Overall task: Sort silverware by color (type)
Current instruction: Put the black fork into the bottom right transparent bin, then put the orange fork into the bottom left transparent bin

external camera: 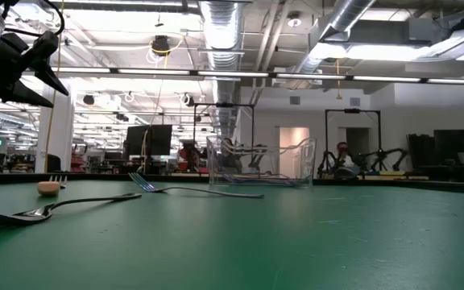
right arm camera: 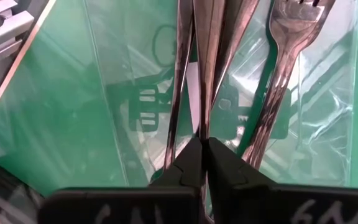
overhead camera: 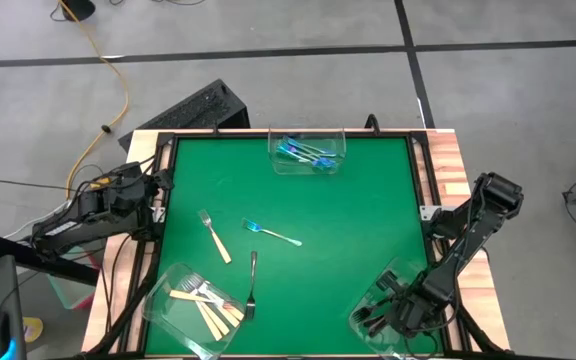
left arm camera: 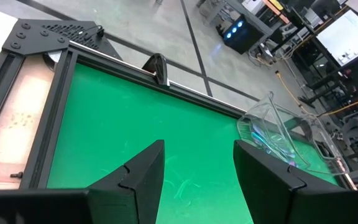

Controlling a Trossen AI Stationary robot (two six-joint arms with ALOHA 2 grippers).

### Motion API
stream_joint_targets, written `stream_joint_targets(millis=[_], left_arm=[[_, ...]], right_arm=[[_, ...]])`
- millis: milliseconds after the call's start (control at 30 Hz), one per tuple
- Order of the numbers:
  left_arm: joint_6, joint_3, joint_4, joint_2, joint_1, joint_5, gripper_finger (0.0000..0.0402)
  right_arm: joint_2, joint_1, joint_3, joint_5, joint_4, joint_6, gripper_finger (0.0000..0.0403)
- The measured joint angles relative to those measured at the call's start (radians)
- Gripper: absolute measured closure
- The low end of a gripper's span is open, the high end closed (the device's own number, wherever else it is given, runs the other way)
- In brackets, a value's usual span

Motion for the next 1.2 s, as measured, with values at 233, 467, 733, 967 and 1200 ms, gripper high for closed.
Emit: stream_joint_targets(millis=[233,467,733,967,1200], left_arm=[[0.0,0.0,0.0,0.0,0.0,0.0,0.0226],[0.0,0.0,0.0,0.0,0.0,0.0,0.0226],[0.0,0.0,0.0,0.0,0.0,0.0,0.0226],[-0.001,0.0,0.0,0.0,0.0,0.001,0.0226],[-0.005,0.0,0.0,0.0,0.0,0.015,0.0226]], right_arm=[[0.0,0.0,0.0,-0.003,-0.003,0.008,0.0354],[0.0,0.0,0.007,-0.009,-0.038,0.107,0.033],[-0.001,-0.017,0.063,-0.033,-0.053,0.108,0.0283],[-0.042,-0.088,0.168,-0.031,-0.152,0.107,0.0268],[-0.12,-0.217,0.258,-0.028,-0.23,0.107,0.0273]])
